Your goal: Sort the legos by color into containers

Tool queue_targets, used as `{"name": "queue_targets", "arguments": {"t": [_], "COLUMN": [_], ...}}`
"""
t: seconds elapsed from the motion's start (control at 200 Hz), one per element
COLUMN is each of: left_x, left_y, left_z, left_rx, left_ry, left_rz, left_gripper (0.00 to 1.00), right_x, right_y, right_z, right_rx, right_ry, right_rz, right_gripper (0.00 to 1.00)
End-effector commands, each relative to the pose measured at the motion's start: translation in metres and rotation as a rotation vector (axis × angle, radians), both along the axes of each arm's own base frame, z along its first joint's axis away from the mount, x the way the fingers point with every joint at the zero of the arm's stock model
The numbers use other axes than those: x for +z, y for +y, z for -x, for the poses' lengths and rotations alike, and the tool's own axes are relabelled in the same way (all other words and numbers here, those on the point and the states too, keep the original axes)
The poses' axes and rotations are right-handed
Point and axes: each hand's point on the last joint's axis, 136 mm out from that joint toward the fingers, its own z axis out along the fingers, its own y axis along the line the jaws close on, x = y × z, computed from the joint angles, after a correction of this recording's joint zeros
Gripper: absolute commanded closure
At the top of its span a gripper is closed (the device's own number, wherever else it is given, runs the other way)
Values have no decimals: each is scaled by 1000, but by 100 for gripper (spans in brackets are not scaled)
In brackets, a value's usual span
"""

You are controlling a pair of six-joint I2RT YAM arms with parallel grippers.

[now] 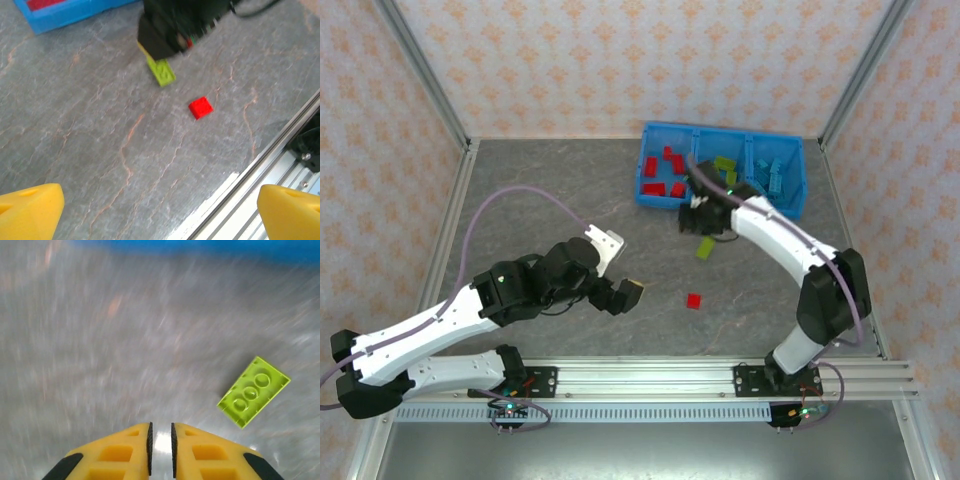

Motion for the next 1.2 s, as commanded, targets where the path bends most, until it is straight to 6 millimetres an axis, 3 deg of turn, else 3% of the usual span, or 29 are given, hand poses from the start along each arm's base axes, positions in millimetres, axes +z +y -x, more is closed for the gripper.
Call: {"name": "queue_targets", "arguments": {"t": [0.0, 0.055, 0.12, 0.215, 0.29, 0.37, 0.5, 0.571, 0.721, 0.936, 1.081, 1.196], "left_x": [33, 32, 30, 26, 23, 19, 13, 11, 4, -2, -11, -11], "left_y": [-20, -23, -24, -23, -23, -24, -28, -31, -37, -46, -45, -46], "left_z": [-13, -14, -15, -16, -15, -14, -13, -12, -12, -12, -9, -10], "left_rx": [37, 49, 57, 72, 76, 74, 67, 56, 22, -10, -20, -22], "left_ry": [-50, -39, -30, -23, -14, -10, -4, 2, 9, 21, 34, 25], "left_rz": [149, 159, 149, 124, 106, 89, 88, 82, 53, 33, 22, 31], "left_gripper": [0, 0, 0, 0, 0, 0, 0, 0, 0, 0, 0, 0], "right_x": [2, 2, 5, 16, 24, 22, -5, -18, -45, -64, -70, -82], "right_y": [-56, -70, -72, -64, -69, -96, -141, -154, -155, -160, -167, -174], "right_z": [-49, -72, -91, -99, -90, -70, -35, -26, -17, -42, -40, -37], "right_rx": [-230, -281, -269, -235, -296, -458, -727, -771, -726, -472, -343, -274], "right_ry": [-23, -17, 5, 27, 25, 15, 25, 11, 59, -115, -186, -108], "right_rz": [28, -13, -49, -70, -90, -59, -145, -205, -209, -74, 101, 235], "right_gripper": [82, 81, 80, 76, 67, 53, 40, 34, 14, 9, 2, 0]}}
